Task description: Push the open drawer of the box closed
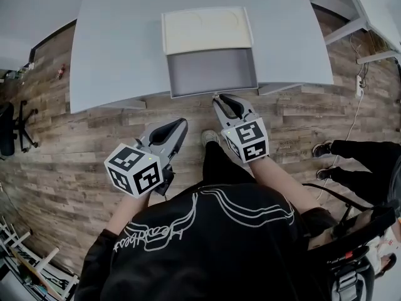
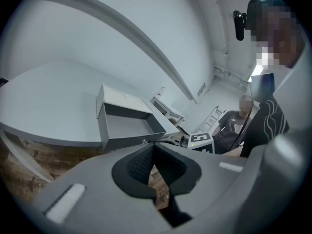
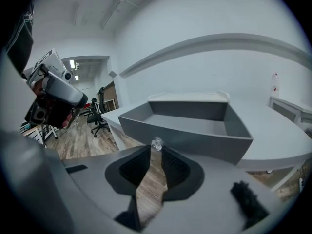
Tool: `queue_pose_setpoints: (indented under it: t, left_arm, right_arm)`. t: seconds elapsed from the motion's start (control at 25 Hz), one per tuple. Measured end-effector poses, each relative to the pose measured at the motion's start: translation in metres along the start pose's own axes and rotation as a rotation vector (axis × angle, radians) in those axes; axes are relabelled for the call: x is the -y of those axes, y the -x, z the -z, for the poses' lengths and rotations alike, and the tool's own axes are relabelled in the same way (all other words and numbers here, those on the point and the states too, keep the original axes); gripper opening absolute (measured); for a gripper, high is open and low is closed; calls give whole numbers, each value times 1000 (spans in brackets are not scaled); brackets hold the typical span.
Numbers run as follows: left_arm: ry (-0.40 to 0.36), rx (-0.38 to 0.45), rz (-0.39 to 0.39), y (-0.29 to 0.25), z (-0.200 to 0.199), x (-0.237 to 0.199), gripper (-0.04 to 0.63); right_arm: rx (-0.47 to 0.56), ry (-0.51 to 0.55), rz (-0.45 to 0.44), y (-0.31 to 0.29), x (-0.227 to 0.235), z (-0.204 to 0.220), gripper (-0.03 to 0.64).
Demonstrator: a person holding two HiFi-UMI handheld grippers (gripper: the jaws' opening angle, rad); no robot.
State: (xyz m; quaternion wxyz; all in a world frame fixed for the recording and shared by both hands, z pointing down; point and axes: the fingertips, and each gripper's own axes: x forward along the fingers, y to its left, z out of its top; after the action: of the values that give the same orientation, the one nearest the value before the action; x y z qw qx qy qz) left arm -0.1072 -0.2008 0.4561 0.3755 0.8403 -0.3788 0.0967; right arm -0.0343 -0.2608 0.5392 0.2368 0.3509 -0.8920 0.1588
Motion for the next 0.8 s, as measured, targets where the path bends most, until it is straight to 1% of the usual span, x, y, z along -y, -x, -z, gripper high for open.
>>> queue_pose_setpoints:
  t: [0.08,0.24,0.44,0.64,0.8]
  left_arm:
    - [-2,-7,-9,0,6,0,6]
    - [19,-8,-11,-3,6,-2,6]
    - [7,-14,-22,-5,6,-2,6]
    - [22,6,-25,-5,-1,-3,6]
    - [28,11,-32,-5,-3,-8,6]
  right_arm:
    - [-2,1,-6,0,-2,0,77]
    - [-3,1,-15,-2,1,-2,75]
    - [-15,-3,-29,-1,2,-2,72]
    - [-4,-18,-33,2,5,-10,72]
    - [-22,-21,-42,-7,11,-18,72]
